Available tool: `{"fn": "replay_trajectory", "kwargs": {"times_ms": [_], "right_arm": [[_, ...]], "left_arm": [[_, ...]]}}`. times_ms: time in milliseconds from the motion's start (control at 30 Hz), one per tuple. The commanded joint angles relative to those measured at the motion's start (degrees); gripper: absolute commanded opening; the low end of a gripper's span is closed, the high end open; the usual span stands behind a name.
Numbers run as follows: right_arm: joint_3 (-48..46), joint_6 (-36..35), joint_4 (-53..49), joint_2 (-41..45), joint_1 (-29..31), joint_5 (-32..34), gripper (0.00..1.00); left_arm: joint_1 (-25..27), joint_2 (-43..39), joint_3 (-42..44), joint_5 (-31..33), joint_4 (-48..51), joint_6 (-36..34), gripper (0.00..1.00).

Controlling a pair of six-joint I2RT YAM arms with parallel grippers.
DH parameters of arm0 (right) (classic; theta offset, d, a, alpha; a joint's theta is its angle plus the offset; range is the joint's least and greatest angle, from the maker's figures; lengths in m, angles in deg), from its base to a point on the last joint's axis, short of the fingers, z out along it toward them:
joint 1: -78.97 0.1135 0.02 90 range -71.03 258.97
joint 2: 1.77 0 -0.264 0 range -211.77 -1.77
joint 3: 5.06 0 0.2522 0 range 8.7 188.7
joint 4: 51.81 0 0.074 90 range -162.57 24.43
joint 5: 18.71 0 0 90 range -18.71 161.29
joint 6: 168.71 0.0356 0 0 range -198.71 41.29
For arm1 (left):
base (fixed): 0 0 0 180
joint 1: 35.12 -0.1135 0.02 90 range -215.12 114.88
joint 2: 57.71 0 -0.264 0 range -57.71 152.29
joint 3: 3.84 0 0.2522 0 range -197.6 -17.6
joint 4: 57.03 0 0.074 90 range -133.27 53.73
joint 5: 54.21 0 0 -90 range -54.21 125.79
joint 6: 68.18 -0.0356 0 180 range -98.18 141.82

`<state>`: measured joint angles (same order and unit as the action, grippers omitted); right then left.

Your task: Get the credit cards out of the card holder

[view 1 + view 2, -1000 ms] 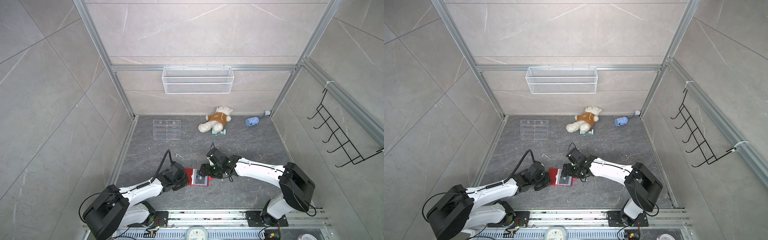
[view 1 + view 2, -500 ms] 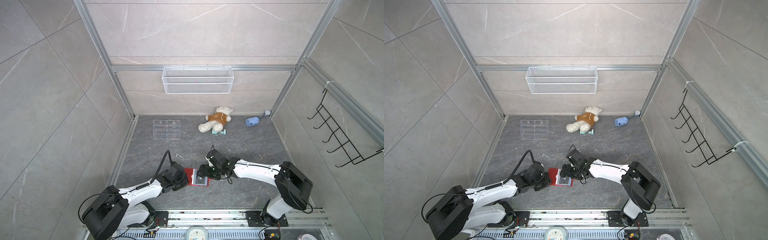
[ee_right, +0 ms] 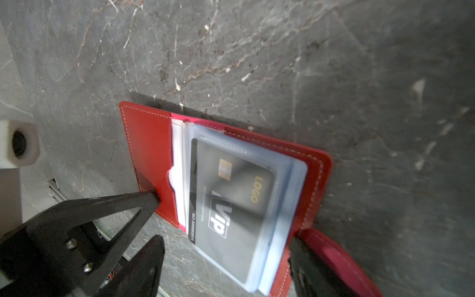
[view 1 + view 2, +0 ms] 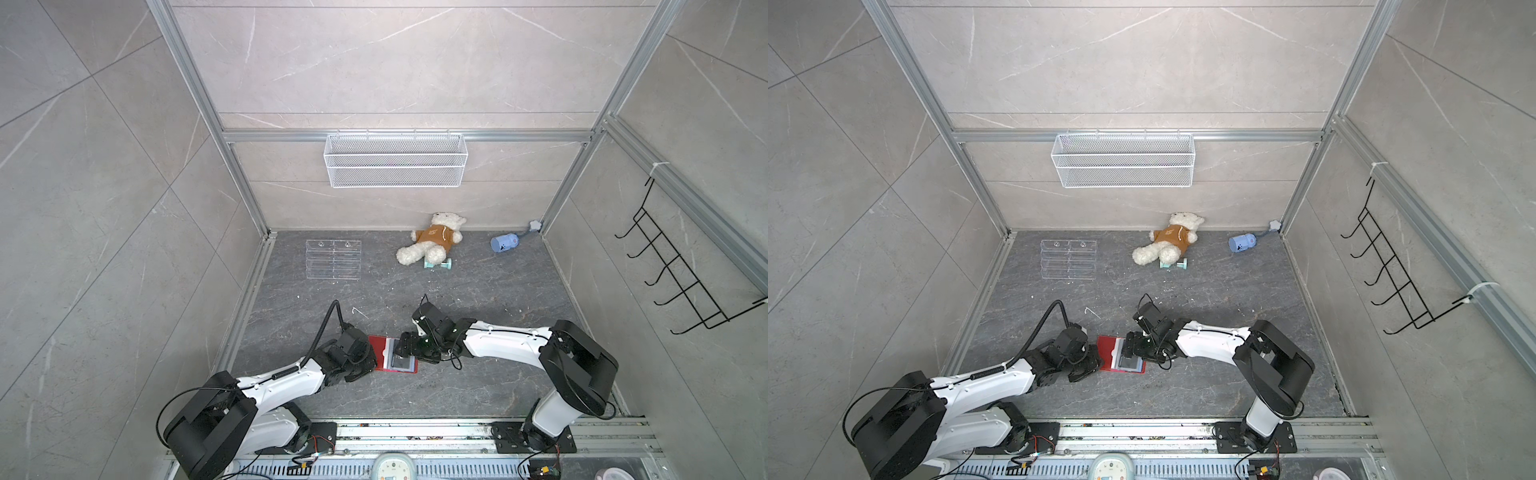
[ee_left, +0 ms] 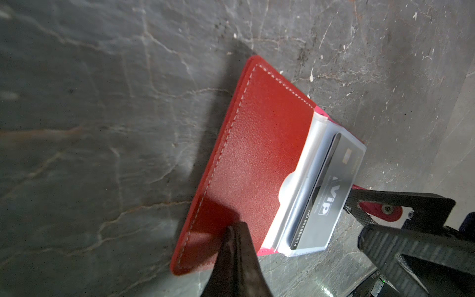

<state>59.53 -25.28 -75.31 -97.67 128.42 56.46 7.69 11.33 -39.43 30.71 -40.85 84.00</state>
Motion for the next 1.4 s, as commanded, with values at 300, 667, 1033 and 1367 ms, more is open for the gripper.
{"fn": "replay_trajectory", "kwargs": {"times_ms": [300,667,1033,1367], "right_arm": [[-4.0,2.6,7.4,-3.3,0.0,-2.2,0.78],[-6.0,3.9,14.8,-4.4,0.0,-4.7,0.77],[-5.8,3.9,19.8,-3.6,0.0,-6.2,0.77],[-4.7,2.8,17.6,-2.1,-0.1,-6.3,0.75]], "left_arm": [[0.0,0.4,2.7,-0.4,1.4,1.1,0.0],[0.6,1.2,2.4,-1.0,1.2,1.2,0.0],[1.8,1.6,2.4,-0.8,1.0,1.7,0.0],[1.9,0.9,2.1,-0.5,1.6,1.6,0.0]]}}
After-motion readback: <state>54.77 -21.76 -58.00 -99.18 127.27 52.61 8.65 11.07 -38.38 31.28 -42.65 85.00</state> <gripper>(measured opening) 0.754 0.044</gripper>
